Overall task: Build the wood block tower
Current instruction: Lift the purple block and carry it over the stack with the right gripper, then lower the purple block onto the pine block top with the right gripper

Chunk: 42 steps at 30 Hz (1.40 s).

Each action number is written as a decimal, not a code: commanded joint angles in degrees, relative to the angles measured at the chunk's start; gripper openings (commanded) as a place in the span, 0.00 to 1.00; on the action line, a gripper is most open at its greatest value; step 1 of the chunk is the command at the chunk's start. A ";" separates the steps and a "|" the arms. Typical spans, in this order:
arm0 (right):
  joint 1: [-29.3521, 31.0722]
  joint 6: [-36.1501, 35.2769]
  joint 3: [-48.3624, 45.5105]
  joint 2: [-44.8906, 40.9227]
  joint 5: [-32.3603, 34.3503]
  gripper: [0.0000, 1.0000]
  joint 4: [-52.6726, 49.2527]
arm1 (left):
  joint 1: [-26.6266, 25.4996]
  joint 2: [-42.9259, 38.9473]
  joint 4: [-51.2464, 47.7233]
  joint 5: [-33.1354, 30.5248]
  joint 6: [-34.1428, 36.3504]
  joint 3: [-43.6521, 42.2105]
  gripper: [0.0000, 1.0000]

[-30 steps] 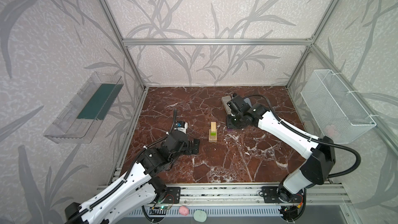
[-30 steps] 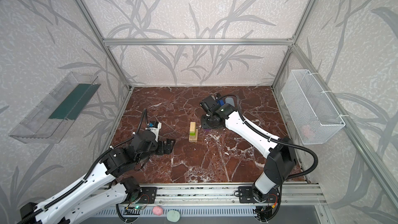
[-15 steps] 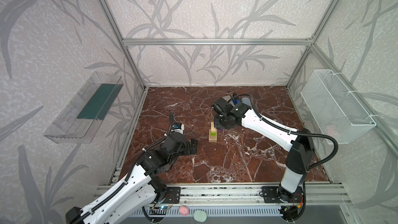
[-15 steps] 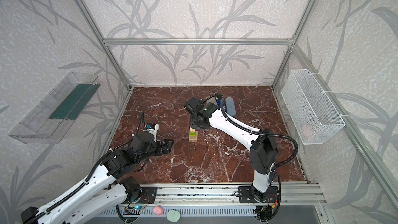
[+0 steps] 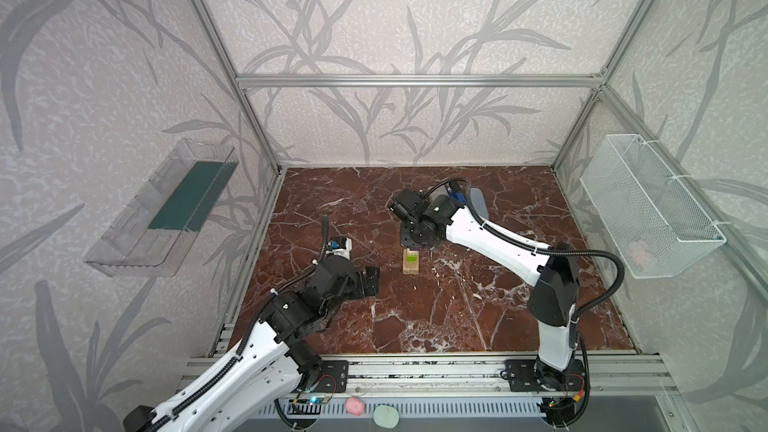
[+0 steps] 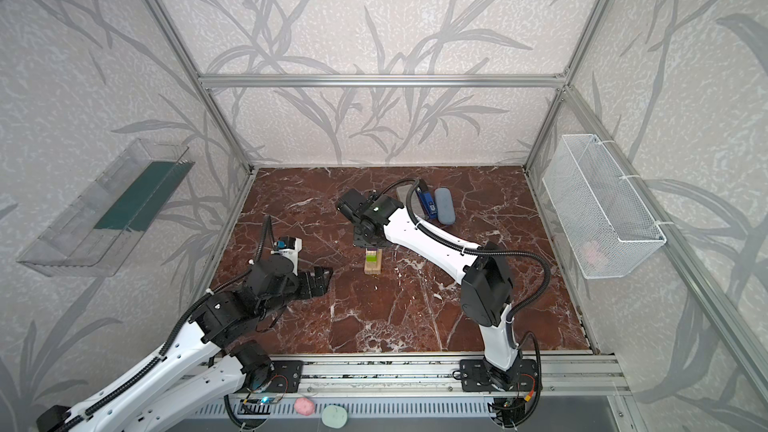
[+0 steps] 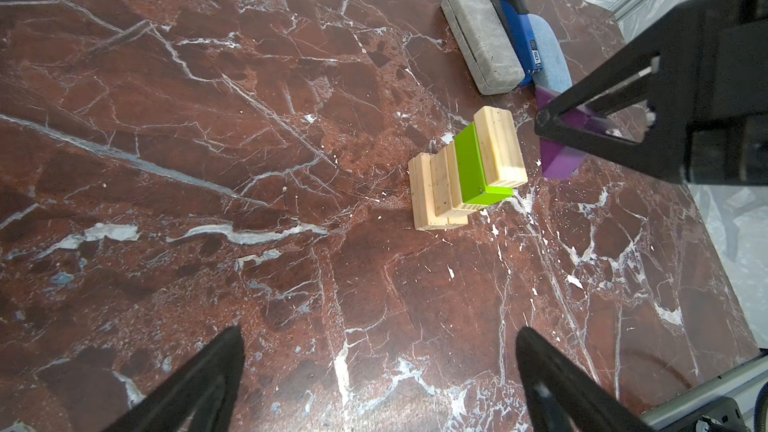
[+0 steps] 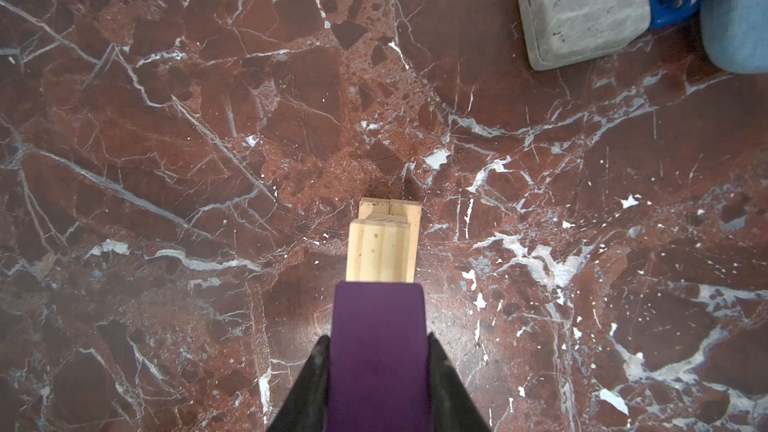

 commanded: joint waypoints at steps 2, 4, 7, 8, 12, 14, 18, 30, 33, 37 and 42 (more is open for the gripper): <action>0.84 1.46 1.53 0.83 1.78 0.12 -3.11 | 0.42 -0.53 -1.36 -0.80 -0.58 -0.83 0.99; 1.03 1.52 1.77 1.28 1.88 0.12 -2.80 | 0.49 -0.78 -1.75 -0.81 -0.66 -0.83 0.99; 1.12 1.52 3.59 2.89 1.75 0.12 -3.51 | 0.50 -1.14 -1.88 -0.72 -0.62 -1.21 0.99; 1.20 1.63 4.11 3.26 2.02 0.12 -3.87 | 0.50 -1.33 -1.96 -0.92 -0.65 -1.25 0.99; 1.15 1.74 5.02 4.02 2.99 0.12 -4.01 | 0.59 -1.93 -2.31 -1.20 -0.57 -1.35 1.00; 1.21 1.60 5.88 4.68 3.25 0.12 -4.46 | 0.59 -2.16 -2.32 -1.19 -0.68 -1.44 1.00; 1.21 1.66 7.45 6.04 3.55 0.12 -5.40 | 0.65 -2.12 -2.58 -1.35 -0.74 -1.44 1.00; 1.20 1.78 8.24 7.24 4.03 0.13 -5.73 | 0.81 -2.42 -2.40 -1.24 -0.92 -1.79 1.00; 1.21 1.70 8.61 7.53 3.85 0.14 -5.74 | 0.86 -2.30 -2.35 -1.32 -0.89 -1.79 0.99; 1.12 1.72 8.60 7.75 4.23 0.14 -5.98 | 0.86 -2.29 -2.67 -1.54 -0.70 -1.79 1.00; 1.11 1.87 8.68 7.79 4.33 0.15 -6.34 | 0.93 -2.45 -2.70 -1.42 -0.68 -1.74 1.00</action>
